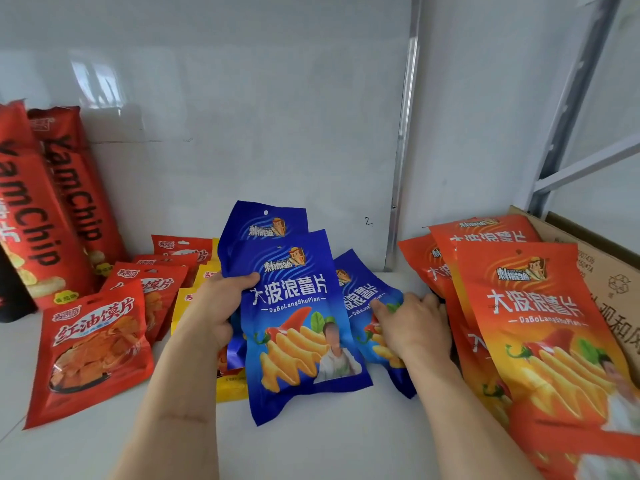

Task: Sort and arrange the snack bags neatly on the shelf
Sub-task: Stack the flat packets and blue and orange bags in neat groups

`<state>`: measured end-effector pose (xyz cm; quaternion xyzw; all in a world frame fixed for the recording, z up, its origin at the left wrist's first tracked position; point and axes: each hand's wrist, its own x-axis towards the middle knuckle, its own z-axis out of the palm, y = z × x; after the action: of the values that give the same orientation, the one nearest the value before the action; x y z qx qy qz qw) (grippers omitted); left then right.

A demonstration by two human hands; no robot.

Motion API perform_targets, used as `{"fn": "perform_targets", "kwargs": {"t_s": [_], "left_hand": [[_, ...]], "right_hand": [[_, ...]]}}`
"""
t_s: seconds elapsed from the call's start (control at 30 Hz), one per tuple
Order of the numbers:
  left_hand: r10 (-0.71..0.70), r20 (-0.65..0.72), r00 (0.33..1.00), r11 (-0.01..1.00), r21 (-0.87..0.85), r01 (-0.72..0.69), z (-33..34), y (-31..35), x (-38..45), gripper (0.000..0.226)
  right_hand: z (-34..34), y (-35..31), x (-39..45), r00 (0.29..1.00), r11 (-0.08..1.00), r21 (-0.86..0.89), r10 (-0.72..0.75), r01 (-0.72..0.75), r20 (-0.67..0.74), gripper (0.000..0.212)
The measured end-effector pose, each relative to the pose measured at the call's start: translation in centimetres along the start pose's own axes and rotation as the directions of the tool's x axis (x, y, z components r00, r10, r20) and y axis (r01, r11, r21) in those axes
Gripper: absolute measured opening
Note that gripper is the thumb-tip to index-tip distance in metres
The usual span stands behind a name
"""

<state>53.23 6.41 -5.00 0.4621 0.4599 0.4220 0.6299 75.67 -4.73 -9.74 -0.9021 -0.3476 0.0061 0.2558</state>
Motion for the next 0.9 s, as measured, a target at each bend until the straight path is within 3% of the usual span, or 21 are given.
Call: {"fn": "perform_targets", "kwargs": {"t_s": [0.23, 0.37, 0.57, 0.7, 0.83, 0.9], "left_hand": [[0.002, -0.030, 1.000, 1.000, 0.011, -0.002, -0.1, -0.2, 0.3, 0.026], [0.007, -0.041, 0.999, 1.000, 0.019, -0.007, 0.0, -0.4, 0.5, 0.026], [0.035, -0.095, 0.995, 0.999, -0.023, -0.037, -0.3, -0.3, 0.8, 0.018], [0.070, -0.141, 0.988, 0.996, -0.035, -0.076, -0.5, -0.4, 0.9, 0.025], [0.095, -0.137, 0.986, 0.994, -0.048, -0.103, 0.2, -0.6, 0.9, 0.022], [0.090, -0.118, 0.989, 0.994, -0.052, -0.097, 0.9, -0.7, 0.9, 0.021]], "right_hand": [[0.0, 0.3, 0.4, 0.995, 0.996, 0.085, 0.004, -0.012, 0.099, 0.064], [0.4, 0.7, 1.0, 0.997, 0.975, 0.223, 0.001, -0.018, 0.078, 0.038], [-1.1, 0.9, 1.1, 0.985, 0.907, 0.418, 0.032, 0.043, -0.171, 0.025], [-1.8, 1.2, 1.3, 0.970, 0.774, 0.627, 0.075, 0.089, -0.230, 0.026], [-2.1, 1.1, 1.0, 0.994, 0.631, 0.769, -0.030, 0.103, -0.108, 0.025], [-1.7, 0.8, 0.5, 0.986, 0.672, 0.734, -0.164, 0.101, 0.014, 0.027]]}}
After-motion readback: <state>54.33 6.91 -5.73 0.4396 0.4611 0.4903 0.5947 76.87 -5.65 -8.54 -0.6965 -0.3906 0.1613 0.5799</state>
